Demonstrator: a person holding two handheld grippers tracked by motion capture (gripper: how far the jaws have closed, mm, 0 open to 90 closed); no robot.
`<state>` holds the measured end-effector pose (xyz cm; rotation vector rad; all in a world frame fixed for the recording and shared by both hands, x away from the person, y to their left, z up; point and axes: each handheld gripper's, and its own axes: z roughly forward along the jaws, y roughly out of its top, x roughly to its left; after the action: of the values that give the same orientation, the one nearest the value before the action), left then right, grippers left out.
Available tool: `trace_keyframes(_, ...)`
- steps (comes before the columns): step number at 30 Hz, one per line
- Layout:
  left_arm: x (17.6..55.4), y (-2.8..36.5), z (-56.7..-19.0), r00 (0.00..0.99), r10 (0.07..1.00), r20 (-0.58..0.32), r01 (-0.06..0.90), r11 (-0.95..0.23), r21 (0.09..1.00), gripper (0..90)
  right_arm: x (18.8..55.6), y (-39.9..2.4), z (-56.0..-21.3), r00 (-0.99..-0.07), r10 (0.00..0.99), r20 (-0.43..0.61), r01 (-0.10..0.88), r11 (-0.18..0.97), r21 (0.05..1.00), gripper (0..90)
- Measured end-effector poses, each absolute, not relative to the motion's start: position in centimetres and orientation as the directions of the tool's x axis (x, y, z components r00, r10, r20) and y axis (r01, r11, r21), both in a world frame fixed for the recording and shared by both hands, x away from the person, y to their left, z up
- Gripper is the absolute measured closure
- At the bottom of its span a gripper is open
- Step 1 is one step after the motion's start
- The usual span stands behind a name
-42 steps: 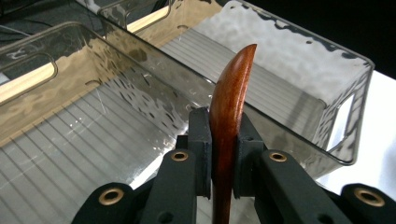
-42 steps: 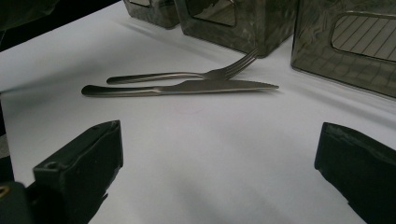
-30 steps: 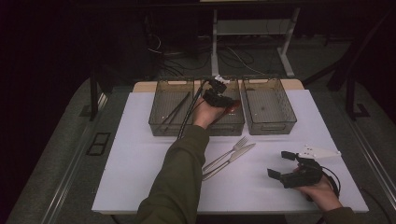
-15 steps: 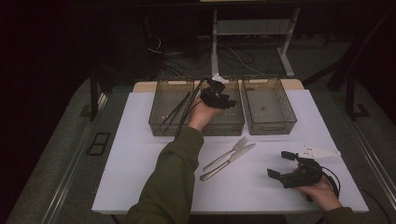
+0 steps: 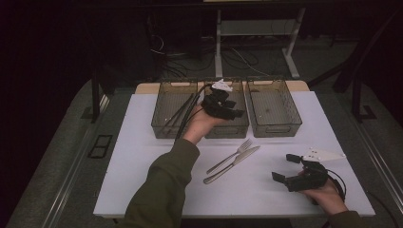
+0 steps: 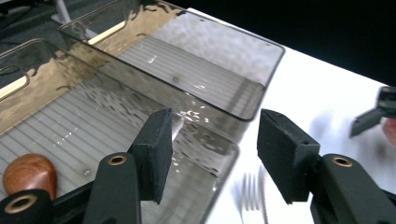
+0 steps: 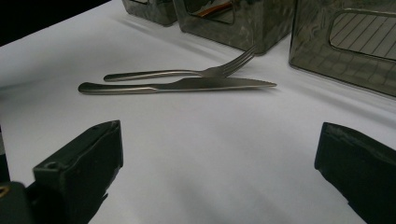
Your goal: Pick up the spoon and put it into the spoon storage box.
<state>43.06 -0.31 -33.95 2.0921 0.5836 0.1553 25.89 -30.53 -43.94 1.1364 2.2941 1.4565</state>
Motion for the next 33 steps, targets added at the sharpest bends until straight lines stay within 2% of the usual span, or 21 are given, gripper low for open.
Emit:
trace_keyframes(18,38.6,1.6,-35.4,0.900,0.421,-0.117,0.321,-0.455,0.830,36.8,25.9,-30.6,-44.0,-0.685,0.693,0.224,0.499,0.222,0.837,0.5)
trace_keyframes(33,35.5,3.0,-39.1,0.900,0.404,-0.163,0.355,-0.462,0.813,37.7,25.9,-30.5,-44.0,-0.684,0.695,0.223,0.498,0.220,0.839,0.5)
